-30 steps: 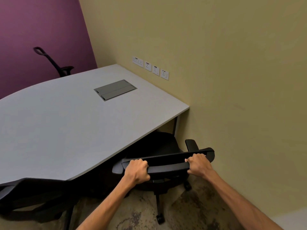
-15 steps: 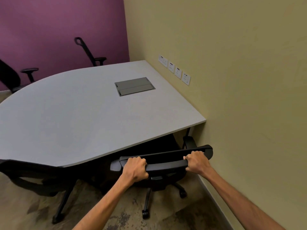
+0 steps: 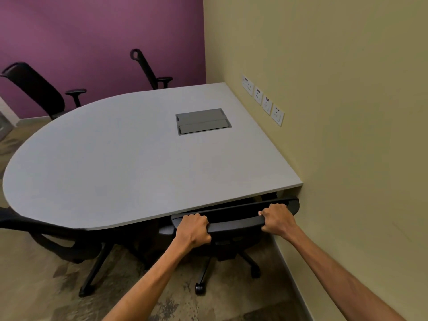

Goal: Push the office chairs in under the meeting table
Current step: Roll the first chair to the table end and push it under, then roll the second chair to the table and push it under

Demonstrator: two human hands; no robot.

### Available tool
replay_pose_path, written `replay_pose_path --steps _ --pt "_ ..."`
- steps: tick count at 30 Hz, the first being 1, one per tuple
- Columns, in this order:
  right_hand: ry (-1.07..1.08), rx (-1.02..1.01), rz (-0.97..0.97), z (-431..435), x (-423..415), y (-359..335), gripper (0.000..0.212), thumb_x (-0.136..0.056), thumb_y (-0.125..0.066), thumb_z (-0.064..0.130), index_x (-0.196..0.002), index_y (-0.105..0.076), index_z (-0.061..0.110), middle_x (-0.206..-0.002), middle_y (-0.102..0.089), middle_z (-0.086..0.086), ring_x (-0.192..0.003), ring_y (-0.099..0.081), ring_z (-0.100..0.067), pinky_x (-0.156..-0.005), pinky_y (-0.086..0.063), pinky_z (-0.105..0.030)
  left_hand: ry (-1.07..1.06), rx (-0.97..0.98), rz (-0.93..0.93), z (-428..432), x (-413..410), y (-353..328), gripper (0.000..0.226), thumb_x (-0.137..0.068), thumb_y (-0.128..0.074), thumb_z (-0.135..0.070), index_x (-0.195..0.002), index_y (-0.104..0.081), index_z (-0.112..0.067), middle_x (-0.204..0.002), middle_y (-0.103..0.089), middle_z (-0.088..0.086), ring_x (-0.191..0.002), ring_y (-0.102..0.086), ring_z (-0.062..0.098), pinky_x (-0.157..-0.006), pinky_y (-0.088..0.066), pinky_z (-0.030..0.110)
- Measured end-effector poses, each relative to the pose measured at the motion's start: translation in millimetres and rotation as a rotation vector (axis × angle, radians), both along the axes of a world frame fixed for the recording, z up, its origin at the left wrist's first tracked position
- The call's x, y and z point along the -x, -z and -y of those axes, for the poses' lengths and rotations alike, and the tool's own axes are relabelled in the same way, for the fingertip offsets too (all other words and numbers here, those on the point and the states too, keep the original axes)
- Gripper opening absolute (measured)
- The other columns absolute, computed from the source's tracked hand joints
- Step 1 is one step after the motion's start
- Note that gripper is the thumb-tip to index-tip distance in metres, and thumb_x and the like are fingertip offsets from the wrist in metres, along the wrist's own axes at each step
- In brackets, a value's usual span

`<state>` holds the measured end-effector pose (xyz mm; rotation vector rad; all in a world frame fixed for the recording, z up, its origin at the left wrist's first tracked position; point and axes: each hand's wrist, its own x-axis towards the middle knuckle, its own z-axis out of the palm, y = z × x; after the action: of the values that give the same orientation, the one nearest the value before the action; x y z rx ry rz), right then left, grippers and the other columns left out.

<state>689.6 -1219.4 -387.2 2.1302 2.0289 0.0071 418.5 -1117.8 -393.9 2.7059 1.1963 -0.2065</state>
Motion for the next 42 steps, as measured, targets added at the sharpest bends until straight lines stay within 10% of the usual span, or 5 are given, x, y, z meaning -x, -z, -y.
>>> replay_pose_path --steps 24,31,35,42 --pt "-0.035 -0.132 -0.063 -74.6 -60.4 3.5 0.037 -0.078 -0.044 0.053 -0.066 -0.064 0.024 -0.049 -0.045 0.007 -0.049 -0.042 -0.013 -0.049 -0.02 -0.025 -0.077 -0.08 0.08 -52.7 -49.5 0.9 0.027 -0.078 -0.056 -0.035 -0.088 -0.066 -0.012 -0.076 -0.067 0.004 -0.07 -0.061 0.023 -0.075 -0.05 0.035" --pt "-0.274 -0.445 -0.307 -78.4 -32.5 -3.7 0.057 -0.078 -0.048 0.079 -0.1 -0.053 0.026 -0.098 -0.053 0.005 -0.088 -0.049 -0.013 -0.078 -0.032 -0.029 -0.092 -0.395 0.454 -24.5 -0.7 -1.4 0.074 -0.081 -0.042 -0.08 -0.117 -0.05 -0.016 -0.116 -0.053 0.003 -0.105 -0.051 0.018 -0.103 -0.034 0.041" --pt "-0.206 -0.626 -0.384 -109.2 11.6 -27.0 0.061 -0.084 -0.046 0.07 -0.121 -0.05 0.021 -0.12 -0.053 -0.003 -0.113 -0.047 -0.022 -0.094 -0.032 -0.036 -0.304 -0.446 0.464 -25.5 39.0 -13.3 0.085 -0.088 -0.037 -0.075 -0.144 -0.037 -0.012 -0.155 -0.034 0.008 -0.148 -0.023 0.024 -0.12 -0.017 0.048" --pt "-0.217 -0.649 -0.501 -154.0 144.7 -59.5 0.067 -0.093 -0.032 0.063 -0.143 -0.032 0.018 -0.144 -0.041 -0.005 -0.135 -0.033 -0.024 -0.111 -0.021 -0.043 -0.585 -0.541 0.532 -33.3 141.4 -57.8 0.085 -0.094 -0.025 -0.068 -0.156 -0.001 -0.014 -0.165 0.002 0.005 -0.152 0.006 0.017 -0.123 -0.001 0.043"
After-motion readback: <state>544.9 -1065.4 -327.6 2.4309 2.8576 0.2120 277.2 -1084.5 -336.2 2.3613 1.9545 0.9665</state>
